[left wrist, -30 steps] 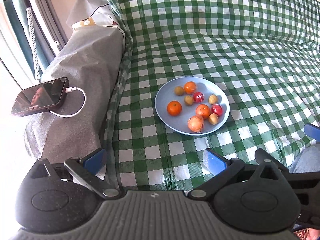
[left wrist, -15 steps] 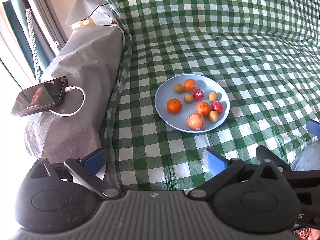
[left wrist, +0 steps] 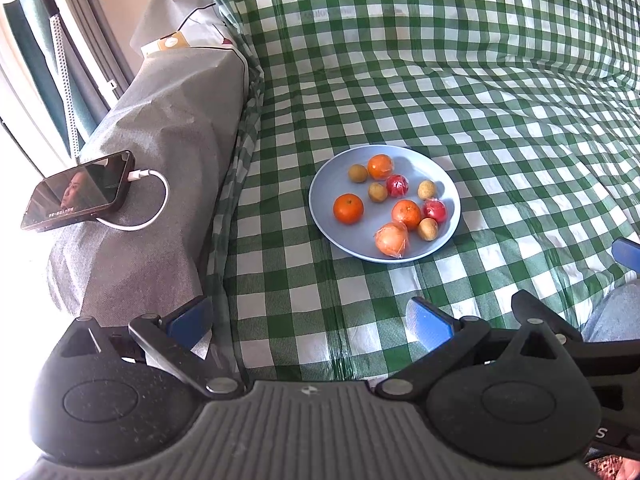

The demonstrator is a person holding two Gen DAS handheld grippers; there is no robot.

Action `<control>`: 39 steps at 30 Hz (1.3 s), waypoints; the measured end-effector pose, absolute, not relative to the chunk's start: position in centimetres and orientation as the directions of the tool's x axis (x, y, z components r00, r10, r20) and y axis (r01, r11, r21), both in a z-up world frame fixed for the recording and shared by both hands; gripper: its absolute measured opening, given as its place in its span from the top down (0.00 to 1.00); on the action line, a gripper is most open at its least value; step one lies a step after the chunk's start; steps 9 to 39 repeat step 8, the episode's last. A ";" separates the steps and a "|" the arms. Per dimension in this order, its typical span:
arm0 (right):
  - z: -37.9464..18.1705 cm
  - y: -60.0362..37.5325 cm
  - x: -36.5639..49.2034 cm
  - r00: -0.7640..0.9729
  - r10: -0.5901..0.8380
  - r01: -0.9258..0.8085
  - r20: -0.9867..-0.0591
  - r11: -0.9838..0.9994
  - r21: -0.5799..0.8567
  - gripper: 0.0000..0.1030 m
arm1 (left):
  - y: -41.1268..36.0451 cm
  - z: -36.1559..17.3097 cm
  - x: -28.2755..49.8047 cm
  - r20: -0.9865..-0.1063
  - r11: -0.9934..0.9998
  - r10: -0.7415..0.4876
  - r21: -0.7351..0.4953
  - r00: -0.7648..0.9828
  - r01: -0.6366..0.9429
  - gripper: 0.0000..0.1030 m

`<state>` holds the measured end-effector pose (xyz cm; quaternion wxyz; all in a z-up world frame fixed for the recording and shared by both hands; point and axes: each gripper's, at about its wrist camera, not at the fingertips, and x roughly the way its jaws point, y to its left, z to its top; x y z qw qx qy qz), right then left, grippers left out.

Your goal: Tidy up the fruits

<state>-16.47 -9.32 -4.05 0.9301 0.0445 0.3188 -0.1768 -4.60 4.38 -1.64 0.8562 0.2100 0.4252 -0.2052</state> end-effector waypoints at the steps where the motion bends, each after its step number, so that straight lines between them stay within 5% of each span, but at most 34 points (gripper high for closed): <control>1: -4.0 -9.3 -16.5 0.734 -0.300 0.357 -0.609 0.934 -0.030 0.01 | 4.4 -1.7 -4.6 -0.815 0.827 -0.172 0.186 0.554 0.530 0.00; 39: -4.2 -9.0 -16.4 0.732 -0.302 0.360 -0.611 0.932 -0.030 0.01 | 4.5 -1.8 -4.4 -0.811 0.829 -0.171 0.189 0.560 0.526 0.00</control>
